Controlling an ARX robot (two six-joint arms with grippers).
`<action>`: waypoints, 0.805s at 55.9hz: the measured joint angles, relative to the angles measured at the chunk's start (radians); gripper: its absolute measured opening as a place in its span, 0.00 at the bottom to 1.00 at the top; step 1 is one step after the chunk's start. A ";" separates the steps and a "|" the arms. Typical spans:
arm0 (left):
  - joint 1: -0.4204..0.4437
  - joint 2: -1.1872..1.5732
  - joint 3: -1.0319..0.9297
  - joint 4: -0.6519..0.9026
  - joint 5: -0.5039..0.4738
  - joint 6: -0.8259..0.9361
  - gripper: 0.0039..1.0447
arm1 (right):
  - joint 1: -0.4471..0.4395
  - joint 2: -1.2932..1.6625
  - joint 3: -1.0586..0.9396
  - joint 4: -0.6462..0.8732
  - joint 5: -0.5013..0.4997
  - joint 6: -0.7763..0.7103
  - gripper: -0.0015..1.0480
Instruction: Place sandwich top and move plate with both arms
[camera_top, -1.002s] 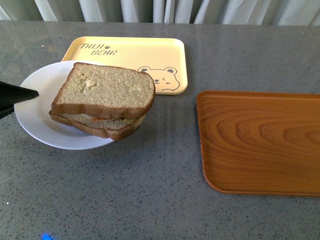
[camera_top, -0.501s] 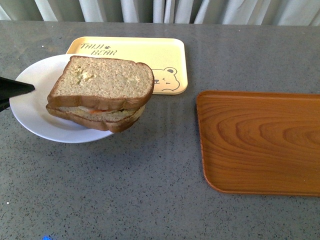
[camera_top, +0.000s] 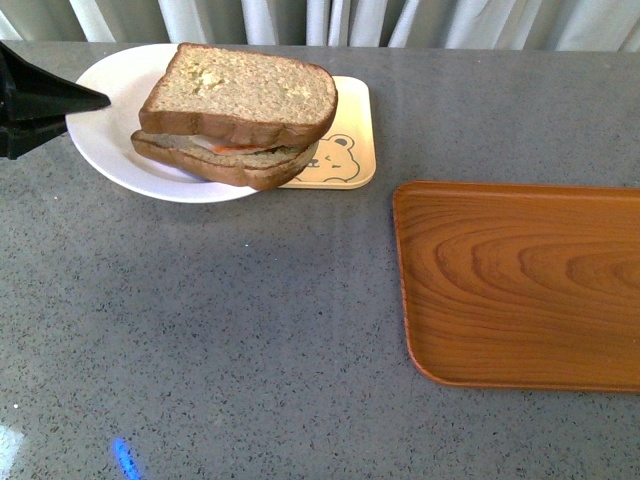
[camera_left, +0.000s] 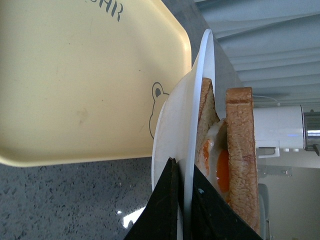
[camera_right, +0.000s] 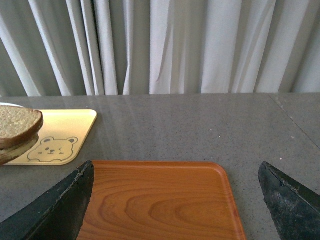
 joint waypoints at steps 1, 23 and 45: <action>-0.003 0.008 0.011 -0.007 -0.002 0.000 0.02 | 0.000 0.000 0.000 0.000 0.000 0.000 0.91; -0.016 0.164 0.238 -0.138 -0.014 0.035 0.02 | 0.000 0.000 0.000 0.000 0.000 0.000 0.91; -0.016 0.252 0.386 -0.195 -0.016 0.054 0.02 | 0.000 0.000 0.000 0.000 0.000 0.000 0.91</action>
